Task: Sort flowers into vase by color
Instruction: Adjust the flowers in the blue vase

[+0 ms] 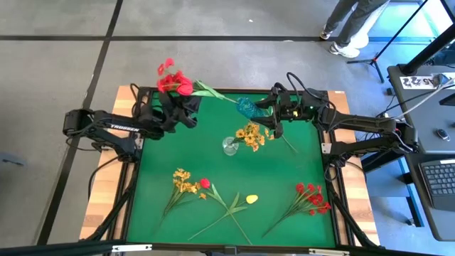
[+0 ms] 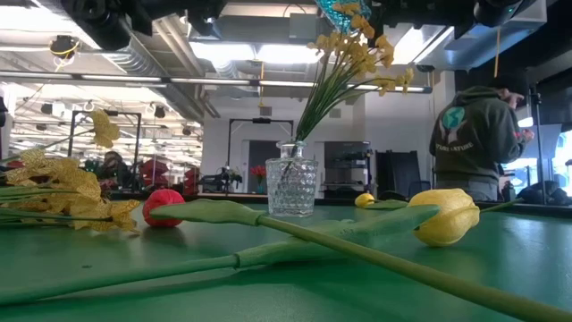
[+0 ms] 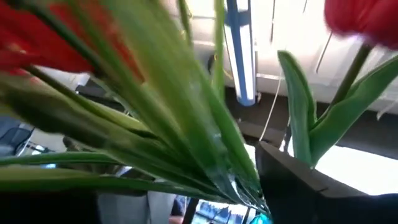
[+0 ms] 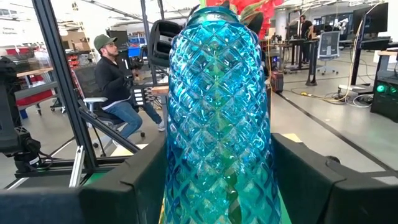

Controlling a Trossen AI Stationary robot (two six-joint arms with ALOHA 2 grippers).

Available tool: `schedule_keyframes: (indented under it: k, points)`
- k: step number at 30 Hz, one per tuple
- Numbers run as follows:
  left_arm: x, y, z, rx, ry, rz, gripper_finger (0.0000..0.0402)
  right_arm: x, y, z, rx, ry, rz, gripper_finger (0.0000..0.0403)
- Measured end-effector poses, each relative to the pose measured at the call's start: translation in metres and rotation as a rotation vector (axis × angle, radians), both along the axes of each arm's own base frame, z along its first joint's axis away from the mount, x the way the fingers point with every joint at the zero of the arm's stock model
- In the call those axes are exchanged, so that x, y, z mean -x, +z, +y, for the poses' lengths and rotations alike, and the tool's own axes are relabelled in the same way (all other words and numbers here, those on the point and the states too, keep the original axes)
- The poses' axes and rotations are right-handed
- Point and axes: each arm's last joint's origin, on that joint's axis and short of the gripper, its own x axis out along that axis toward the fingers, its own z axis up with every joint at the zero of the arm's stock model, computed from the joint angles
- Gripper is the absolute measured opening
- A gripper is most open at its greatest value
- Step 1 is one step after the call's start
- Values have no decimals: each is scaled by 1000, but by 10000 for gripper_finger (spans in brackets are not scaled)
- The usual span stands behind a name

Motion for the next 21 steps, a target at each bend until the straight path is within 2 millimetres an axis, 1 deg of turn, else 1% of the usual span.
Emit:
schedule_keyframes:
  k: [4, 9, 10, 17, 21]
  points:
    - [-8, 8, -1, -16, -7, 53, 134, 0, -1, 0, -4, 0, 12, 241]
    - [-19, 16, -8, -50, -35, 152, 28, 0, -6, -1, -12, -33, 56, 241]
    - [-21, 17, -10, -62, -41, 178, 17, 0, -7, -2, -12, -41, 67, 241]
    - [-37, 31, -14, -76, -51, 362, 9, 0, -9, -2, 3, -70, 92, 241]
    - [-42, 42, -14, -81, -71, 420, 8, 0, -9, -2, 22, -71, 90, 241]
